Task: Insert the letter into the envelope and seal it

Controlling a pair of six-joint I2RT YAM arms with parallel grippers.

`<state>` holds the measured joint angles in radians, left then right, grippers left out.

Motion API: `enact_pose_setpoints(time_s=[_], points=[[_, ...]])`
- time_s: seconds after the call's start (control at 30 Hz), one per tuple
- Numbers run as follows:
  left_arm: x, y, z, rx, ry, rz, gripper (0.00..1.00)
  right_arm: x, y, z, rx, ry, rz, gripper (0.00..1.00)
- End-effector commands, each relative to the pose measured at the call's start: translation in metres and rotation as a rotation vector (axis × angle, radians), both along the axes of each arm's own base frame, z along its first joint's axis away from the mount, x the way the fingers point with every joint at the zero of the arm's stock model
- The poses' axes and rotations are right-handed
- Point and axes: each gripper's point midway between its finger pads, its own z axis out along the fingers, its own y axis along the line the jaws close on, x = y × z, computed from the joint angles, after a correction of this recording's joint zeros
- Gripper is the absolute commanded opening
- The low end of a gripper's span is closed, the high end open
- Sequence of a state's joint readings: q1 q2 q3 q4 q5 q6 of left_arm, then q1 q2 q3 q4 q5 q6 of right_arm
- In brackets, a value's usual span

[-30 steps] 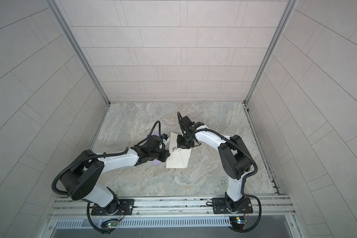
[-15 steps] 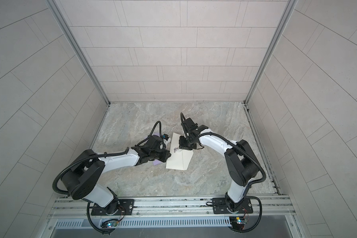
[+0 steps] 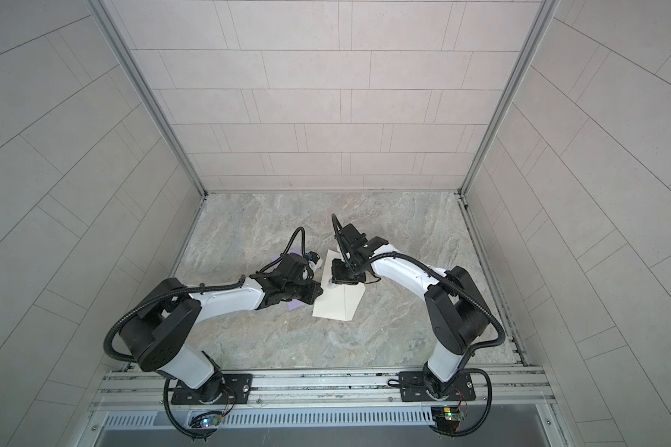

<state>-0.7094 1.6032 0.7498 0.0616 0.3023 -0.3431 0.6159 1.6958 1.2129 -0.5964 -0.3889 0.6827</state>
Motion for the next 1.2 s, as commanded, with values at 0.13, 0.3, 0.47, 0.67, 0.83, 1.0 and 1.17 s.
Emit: enact_pose_setpoints(time_s=[0.13,0.3,0.47,0.67,0.83,1.0,1.17], points=[[-0.003,-0.005,0.004,-0.005,0.014,-0.027,0.00,0.018,-0.012,-0.013,-0.163,-0.086,-0.040,0.00],[-0.003,-0.006,0.004,-0.006,0.014,-0.030,0.00,0.026,-0.017,-0.027,-0.225,-0.093,-0.060,0.00],[-0.004,-0.005,0.004,-0.002,0.013,-0.031,0.00,0.030,-0.022,-0.039,-0.270,-0.085,-0.078,0.00],[-0.006,-0.003,0.002,0.005,0.015,-0.034,0.00,0.031,-0.039,-0.040,-0.345,-0.119,-0.114,0.00],[-0.005,-0.003,0.000,0.011,0.020,-0.037,0.00,0.029,-0.019,-0.025,-0.225,-0.160,-0.079,0.00],[-0.002,-0.004,-0.001,0.014,0.027,-0.027,0.00,0.024,0.001,0.017,-0.061,-0.251,-0.056,0.00],[-0.002,-0.006,-0.004,0.014,0.036,-0.028,0.00,0.014,-0.002,0.034,-0.038,-0.296,-0.067,0.00]])
